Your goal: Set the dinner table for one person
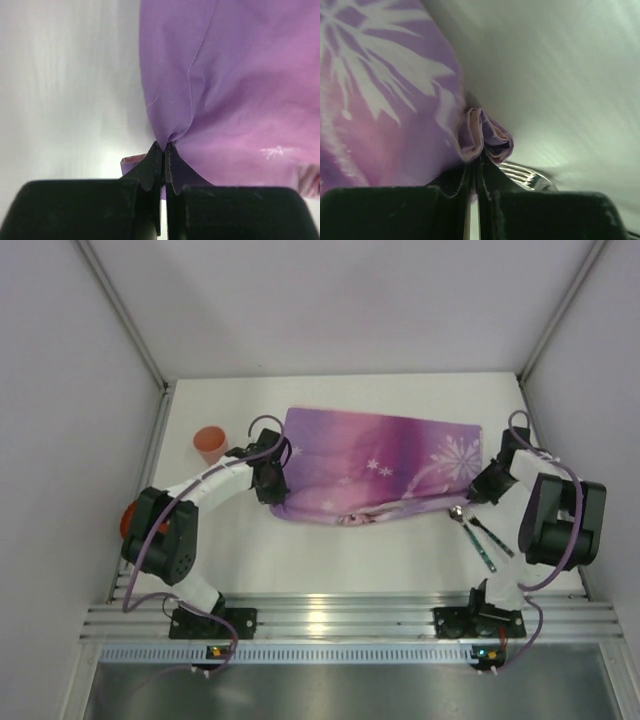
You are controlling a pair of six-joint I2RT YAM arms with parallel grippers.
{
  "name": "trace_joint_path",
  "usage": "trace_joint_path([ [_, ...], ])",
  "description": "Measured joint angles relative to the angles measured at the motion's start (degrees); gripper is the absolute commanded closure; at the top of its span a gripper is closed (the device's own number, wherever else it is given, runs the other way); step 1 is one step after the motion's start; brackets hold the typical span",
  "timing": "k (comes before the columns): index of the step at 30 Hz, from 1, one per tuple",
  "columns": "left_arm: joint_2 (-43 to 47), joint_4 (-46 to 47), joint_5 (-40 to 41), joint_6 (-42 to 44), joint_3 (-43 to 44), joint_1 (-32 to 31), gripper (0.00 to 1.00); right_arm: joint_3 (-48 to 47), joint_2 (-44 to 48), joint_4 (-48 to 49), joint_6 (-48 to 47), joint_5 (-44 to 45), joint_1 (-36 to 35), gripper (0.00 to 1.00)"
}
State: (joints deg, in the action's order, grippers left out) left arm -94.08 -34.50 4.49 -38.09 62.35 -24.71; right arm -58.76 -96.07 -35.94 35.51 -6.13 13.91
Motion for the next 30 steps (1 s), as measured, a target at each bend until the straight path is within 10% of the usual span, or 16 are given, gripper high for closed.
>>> trace_joint_path([
  [24, 11.8, -6.2, 5.9, -6.4, -15.2, 0.3, 0.97, 7.0, 17.9, -9.5, -8.6, -2.4, -5.2, 1.00],
  [26, 12.5, -6.4, 5.9, -6.4, -15.2, 0.3, 0.79, 8.9, 22.7, -12.4, -8.8, -2.1, -5.6, 0.81],
  [27, 13.0, -6.7, 5.9, -6.3, -15.1, 0.3, 0.54, 9.7, 24.8, -13.8, -8.7, -1.8, -5.9, 0.44],
  [29, 14.2, -8.0, 5.8, -6.2, -14.7, 0.3, 0.34, 11.0, 28.6, -16.7, -8.7, -1.4, -7.5, 0.23],
  [30, 14.8, -8.6, 5.8, -6.5, -14.3, 0.3, 0.02, 11.5, 30.0, -18.2, -8.5, -1.2, -8.6, 0.19],
])
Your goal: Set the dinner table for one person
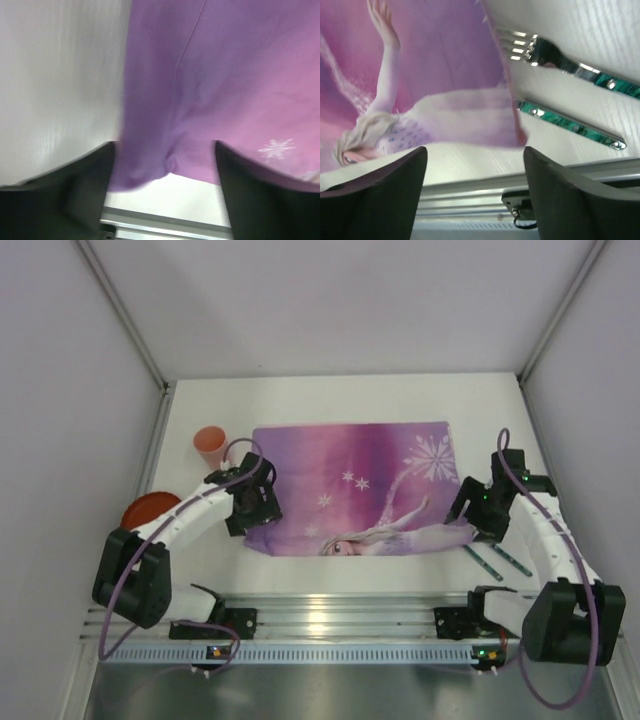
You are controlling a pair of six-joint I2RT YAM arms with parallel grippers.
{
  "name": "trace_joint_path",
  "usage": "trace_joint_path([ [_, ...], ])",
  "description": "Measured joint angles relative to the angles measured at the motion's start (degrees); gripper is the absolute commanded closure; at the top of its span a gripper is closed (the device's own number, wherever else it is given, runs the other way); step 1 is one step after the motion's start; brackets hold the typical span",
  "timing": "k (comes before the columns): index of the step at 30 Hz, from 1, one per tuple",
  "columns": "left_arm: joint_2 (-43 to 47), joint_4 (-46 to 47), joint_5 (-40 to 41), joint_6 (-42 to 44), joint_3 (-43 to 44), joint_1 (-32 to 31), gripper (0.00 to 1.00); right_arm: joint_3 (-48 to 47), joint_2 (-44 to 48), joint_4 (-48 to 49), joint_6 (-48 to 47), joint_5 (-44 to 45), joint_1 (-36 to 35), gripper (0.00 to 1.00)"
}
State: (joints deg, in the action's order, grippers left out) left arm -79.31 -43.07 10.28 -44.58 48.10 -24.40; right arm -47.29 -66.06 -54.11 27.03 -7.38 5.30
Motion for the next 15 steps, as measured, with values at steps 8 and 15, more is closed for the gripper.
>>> trace_joint_path([
  [8, 1.3, -1.5, 0.9, 0.6, 9.7, 0.0, 0.02, -10.0, 0.3, -6.5, 0.7, -0.7, -3.0, 0.17],
  [15, -17.8, 3.3, 1.0, 5.0, 24.9, 0.9, 0.08, -28.3, -13.4, -0.1, 1.2, -4.0, -3.3, 0.49],
])
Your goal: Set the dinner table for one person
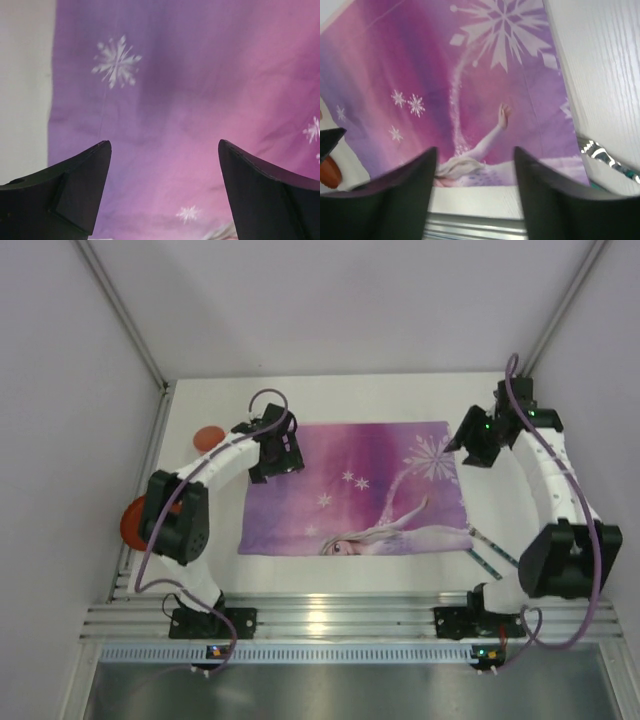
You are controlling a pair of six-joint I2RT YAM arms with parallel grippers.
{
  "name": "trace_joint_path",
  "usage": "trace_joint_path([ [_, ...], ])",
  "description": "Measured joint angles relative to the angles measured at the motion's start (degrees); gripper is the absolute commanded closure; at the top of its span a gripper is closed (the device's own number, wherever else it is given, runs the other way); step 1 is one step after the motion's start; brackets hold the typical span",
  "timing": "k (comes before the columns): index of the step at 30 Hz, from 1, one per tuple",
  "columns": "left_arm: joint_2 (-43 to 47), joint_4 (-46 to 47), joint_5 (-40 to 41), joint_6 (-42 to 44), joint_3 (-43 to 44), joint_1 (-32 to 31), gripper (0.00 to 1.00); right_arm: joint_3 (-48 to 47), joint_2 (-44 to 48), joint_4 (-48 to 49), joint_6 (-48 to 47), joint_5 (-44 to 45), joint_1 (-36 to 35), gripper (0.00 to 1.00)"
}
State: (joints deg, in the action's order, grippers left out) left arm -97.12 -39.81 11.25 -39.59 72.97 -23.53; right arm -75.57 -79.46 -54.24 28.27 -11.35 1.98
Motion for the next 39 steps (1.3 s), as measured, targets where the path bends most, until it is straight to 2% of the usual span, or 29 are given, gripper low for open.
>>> trace_joint_path([
  [2, -6.8, 1.1, -0.6, 1.3, 4.4, 0.7, 0.09, -4.3, -7.0, 1.6, -0.2, -1.1, -0.1, 0.67],
  [3, -9.9, 1.4, -1.3, 1.9, 6.5, 1.2, 0.09, -6.8, -10.9, 2.4, 0.0, -1.6, -0.2, 0.86],
  [6, -17.5, 2.2, -2.9, 2.9, 11.3, 3.1, 0.10, -13.9, -23.0, 4.1, 0.5, -2.3, -1.2, 1.00],
  [12, -24.7, 1.6, -6.8, 4.4, 20.3, 8.1, 0.13, -22.8, -40.6, 5.6, 1.4, -2.7, -5.7, 1.00],
  [17, -29.9, 1.6, -8.4, 6.2, 28.3, 10.9, 0.24, -27.9, -50.2, 4.5, 2.6, -4.3, -7.6, 1.00],
  [25, -34.6, 1.7, -9.8, 7.4, 35.7, 14.1, 0.23, -47.8, -62.0, 2.9, 4.4, -6.3, -7.8, 1.00],
  [28, -35.1, 1.9, -11.1, 7.7, 36.5, 15.6, 0.23, -50.8, -63.8, 3.1, 5.4, -7.2, -7.8, 1.00],
  [39, -34.7, 3.8, -13.8, 8.2, 35.8, 17.1, 0.18, -49.8, -63.6, 4.5, 5.2, -8.4, -7.9, 0.99],
])
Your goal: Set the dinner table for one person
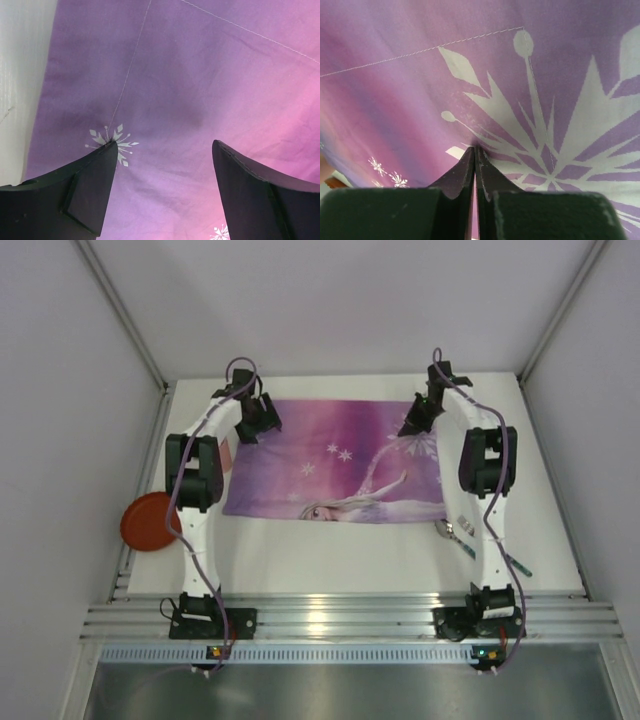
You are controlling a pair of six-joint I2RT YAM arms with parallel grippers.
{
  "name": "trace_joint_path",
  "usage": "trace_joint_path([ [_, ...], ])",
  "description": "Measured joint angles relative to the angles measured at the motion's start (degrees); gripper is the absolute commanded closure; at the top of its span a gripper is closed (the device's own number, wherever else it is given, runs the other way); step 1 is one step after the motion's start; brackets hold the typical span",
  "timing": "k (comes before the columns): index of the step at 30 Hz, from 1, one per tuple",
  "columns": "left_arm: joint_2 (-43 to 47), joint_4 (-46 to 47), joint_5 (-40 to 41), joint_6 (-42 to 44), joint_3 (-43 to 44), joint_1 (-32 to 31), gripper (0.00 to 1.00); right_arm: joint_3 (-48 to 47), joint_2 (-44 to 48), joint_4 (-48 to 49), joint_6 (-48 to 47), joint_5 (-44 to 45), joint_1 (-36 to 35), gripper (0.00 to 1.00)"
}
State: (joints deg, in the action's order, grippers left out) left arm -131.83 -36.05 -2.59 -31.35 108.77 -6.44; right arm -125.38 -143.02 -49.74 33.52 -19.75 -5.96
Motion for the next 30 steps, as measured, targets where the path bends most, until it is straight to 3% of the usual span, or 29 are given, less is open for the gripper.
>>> trace_joint_path([
  [6, -2.8, -1.4, -0.4, -0.2, 4.8, 0.1, 0.18, -3.8, -2.5, -0.1, 0.2, -1.7, 0.7, 1.00],
  [10, -2.8, -1.4, -0.6, -0.5, 4.8, 0.2, 0.18, -5.2, -3.7, -0.1, 0.5, -3.8, 0.9, 0.99],
  [12, -2.8, -1.4, -0.6, -0.5, 4.8, 0.2, 0.18, -5.3, -3.9, 0.2, 0.9, -4.8, 1.0, 0.89],
  [18, -0.9, 0.1, -0.4, -1.5, 1.4, 0.0, 0.18, -12.5, -8.5, 0.7, 2.3, -7.5, 1.7, 0.92],
  [20, 0.2, 0.2, -0.2, -1.7, -0.3, -0.1, 0.18, -9.9, -7.5, 2.4, 2.7, -8.3, 2.0, 0.93],
  [26, 7.0, 3.0, 1.0, -2.2, -11.7, -1.2, 0.18, 10.5, 4.0, 7.0, 0.0, -7.1, 2.4, 0.98],
  [30, 11.2, 3.7, 1.1, -3.1, -18.1, -1.7, 0.18, 17.4, 8.6, 6.9, -2.4, -5.2, 2.3, 0.96],
])
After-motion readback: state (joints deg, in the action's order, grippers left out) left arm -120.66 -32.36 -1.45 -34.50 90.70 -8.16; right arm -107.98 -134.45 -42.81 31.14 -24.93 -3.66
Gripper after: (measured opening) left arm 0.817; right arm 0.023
